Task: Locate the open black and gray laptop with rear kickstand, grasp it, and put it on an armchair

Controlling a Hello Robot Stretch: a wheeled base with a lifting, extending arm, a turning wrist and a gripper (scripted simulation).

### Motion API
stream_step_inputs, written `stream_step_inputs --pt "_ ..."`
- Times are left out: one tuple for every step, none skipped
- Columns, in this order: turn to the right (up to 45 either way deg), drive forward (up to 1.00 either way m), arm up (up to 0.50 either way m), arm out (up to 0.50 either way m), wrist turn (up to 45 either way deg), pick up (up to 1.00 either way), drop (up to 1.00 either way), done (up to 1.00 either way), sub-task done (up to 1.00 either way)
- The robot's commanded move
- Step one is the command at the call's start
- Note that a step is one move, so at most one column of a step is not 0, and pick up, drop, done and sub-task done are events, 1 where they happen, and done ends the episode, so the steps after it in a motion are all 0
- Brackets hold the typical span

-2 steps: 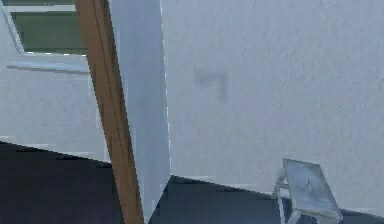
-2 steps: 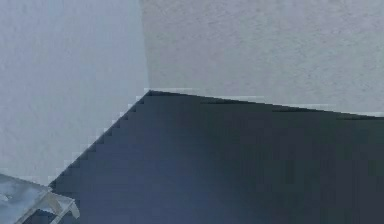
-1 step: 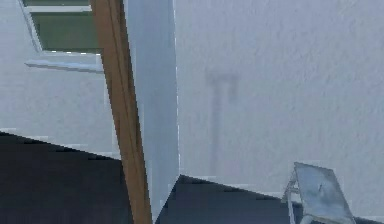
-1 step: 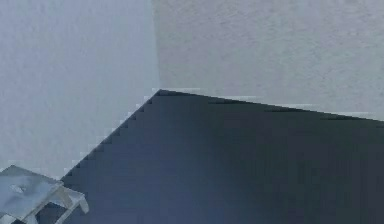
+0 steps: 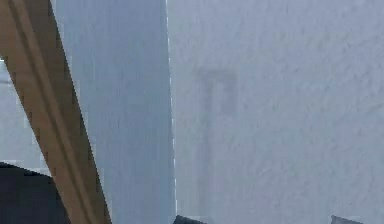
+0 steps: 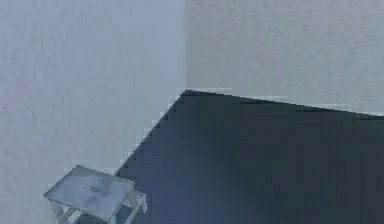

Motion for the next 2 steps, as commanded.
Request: stream_step_inputs --pt "-45.0 0.00 0.00 0.00 0.0 0.00 0.00 0.00 0.00" --pt "-30.0 0.00 0.00 0.00 0.0 0.00 0.00 0.00 0.00"
